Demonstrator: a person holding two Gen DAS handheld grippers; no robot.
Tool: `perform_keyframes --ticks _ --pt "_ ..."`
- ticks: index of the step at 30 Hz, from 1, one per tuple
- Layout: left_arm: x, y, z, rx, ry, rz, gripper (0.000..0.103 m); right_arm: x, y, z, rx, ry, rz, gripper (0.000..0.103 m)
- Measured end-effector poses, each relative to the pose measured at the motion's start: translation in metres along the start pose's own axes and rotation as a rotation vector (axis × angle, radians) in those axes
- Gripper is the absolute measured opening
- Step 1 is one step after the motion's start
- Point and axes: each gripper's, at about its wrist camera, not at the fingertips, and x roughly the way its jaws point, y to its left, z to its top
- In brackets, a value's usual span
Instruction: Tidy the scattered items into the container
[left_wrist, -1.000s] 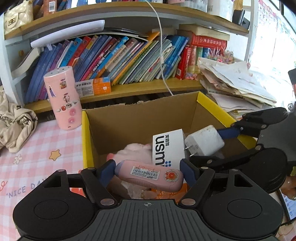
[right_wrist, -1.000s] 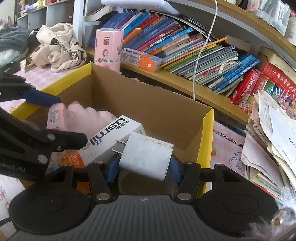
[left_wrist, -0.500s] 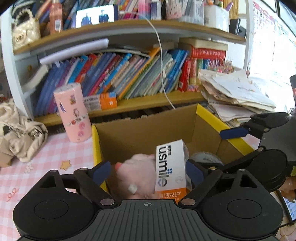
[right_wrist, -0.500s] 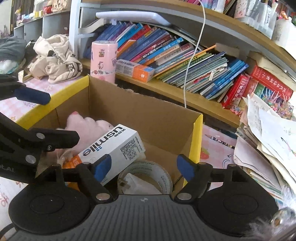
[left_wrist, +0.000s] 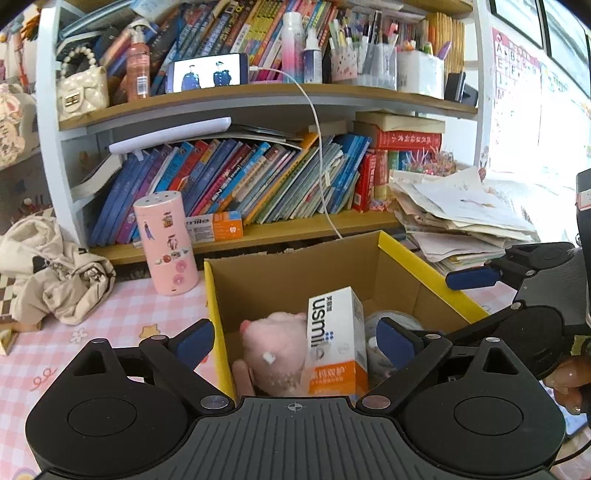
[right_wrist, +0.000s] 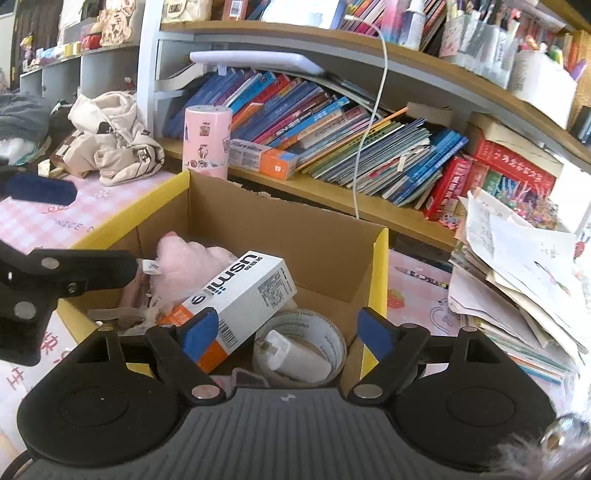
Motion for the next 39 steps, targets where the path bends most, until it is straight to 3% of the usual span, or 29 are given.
perform_keyframes --ticks 10,18,39 --pt "-0.04 0.017 -0.025 -0.021 0.023 0.013 0.096 -0.04 0.023 -0.017 0.132 -0.013 -0.066 0.085" --pt "-0.068 0.031 -0.048 -0.009 0.058 0.016 0.097 -0.065 0.052 -0.036 0.219 0.02 -0.095 0.094" --pt "-0.113 0.073 -0.086 -0.058 0.107 0.041 0.101 -0.091 0.13 -0.057 0.273 0.101 -0.124 0.103"
